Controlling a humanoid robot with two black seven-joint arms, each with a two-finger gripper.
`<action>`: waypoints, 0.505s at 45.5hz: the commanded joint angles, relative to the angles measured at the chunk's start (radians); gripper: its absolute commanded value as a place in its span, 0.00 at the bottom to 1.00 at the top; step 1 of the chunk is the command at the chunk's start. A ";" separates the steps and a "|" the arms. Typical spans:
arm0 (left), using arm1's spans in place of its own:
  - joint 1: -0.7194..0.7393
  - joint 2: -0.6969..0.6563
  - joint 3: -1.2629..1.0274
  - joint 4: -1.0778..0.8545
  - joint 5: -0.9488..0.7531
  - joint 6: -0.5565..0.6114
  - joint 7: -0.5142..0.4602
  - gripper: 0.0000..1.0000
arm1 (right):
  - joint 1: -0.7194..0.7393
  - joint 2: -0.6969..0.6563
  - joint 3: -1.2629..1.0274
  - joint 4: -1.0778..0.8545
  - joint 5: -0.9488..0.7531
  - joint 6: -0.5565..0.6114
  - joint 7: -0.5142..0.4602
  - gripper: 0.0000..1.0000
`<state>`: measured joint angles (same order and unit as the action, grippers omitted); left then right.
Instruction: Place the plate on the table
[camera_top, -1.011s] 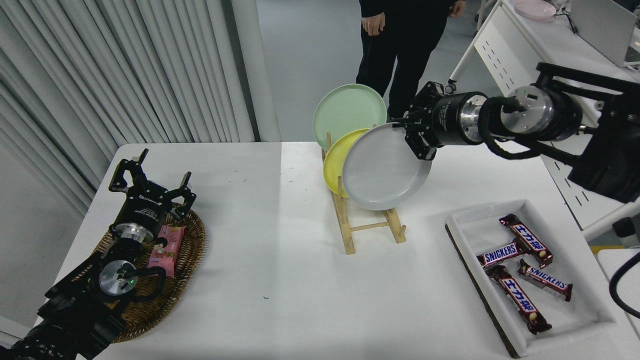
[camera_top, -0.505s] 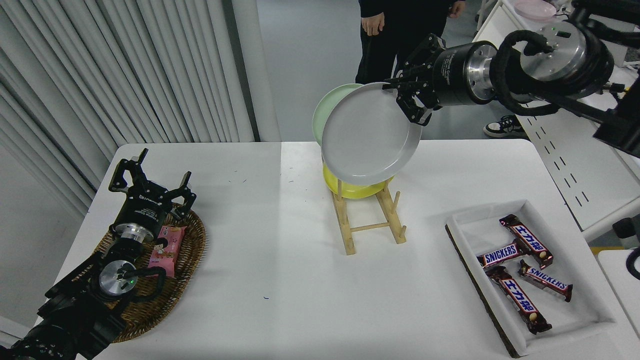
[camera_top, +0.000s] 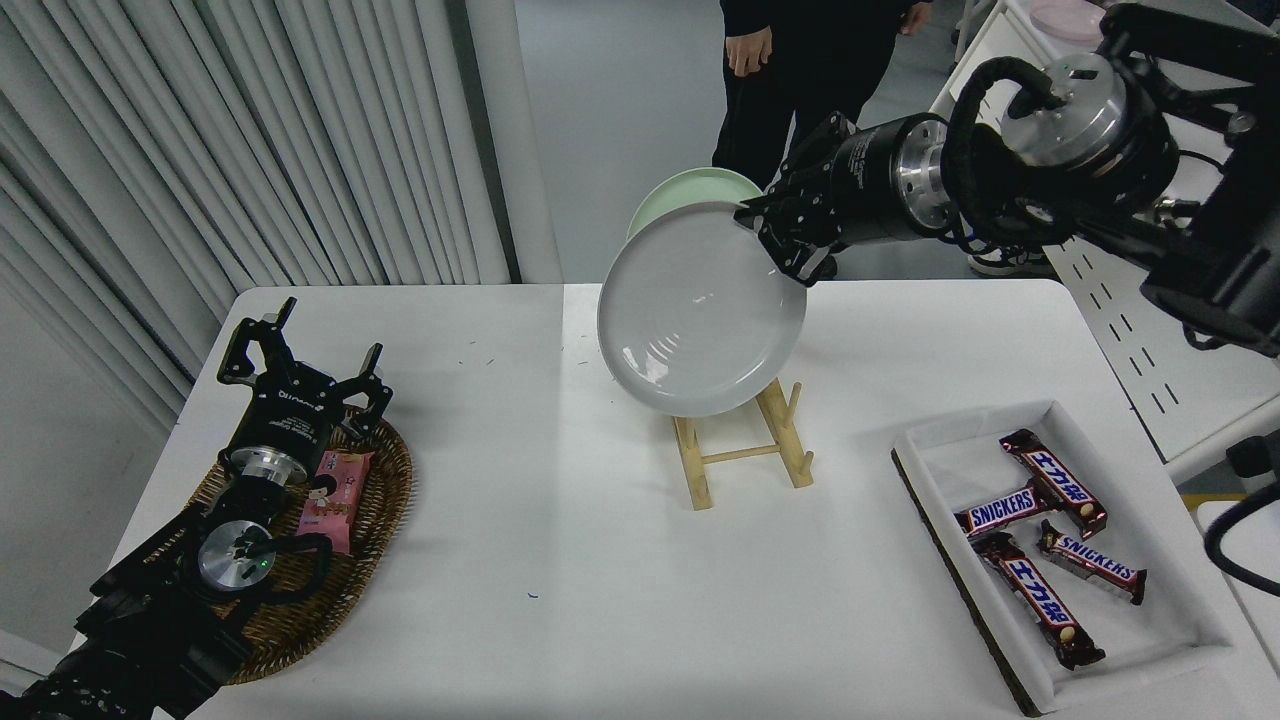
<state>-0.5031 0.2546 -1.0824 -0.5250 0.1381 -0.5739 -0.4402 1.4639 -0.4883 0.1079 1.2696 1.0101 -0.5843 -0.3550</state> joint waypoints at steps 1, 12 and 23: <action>0.000 0.000 -0.001 0.000 0.000 0.000 0.000 1.00 | -0.062 0.048 -0.042 0.022 0.085 -0.042 0.021 0.00; 0.000 0.000 -0.001 0.000 0.000 -0.001 0.000 1.00 | -0.100 0.089 -0.063 0.019 0.119 -0.153 0.021 0.00; 0.000 0.000 0.001 0.000 0.000 0.000 0.000 1.00 | -0.174 0.125 -0.034 -0.015 0.134 -0.201 0.018 0.00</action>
<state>-0.5031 0.2546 -1.0824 -0.5252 0.1381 -0.5744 -0.4403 1.3601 -0.3959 0.0576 1.2823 1.1226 -0.7372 -0.3370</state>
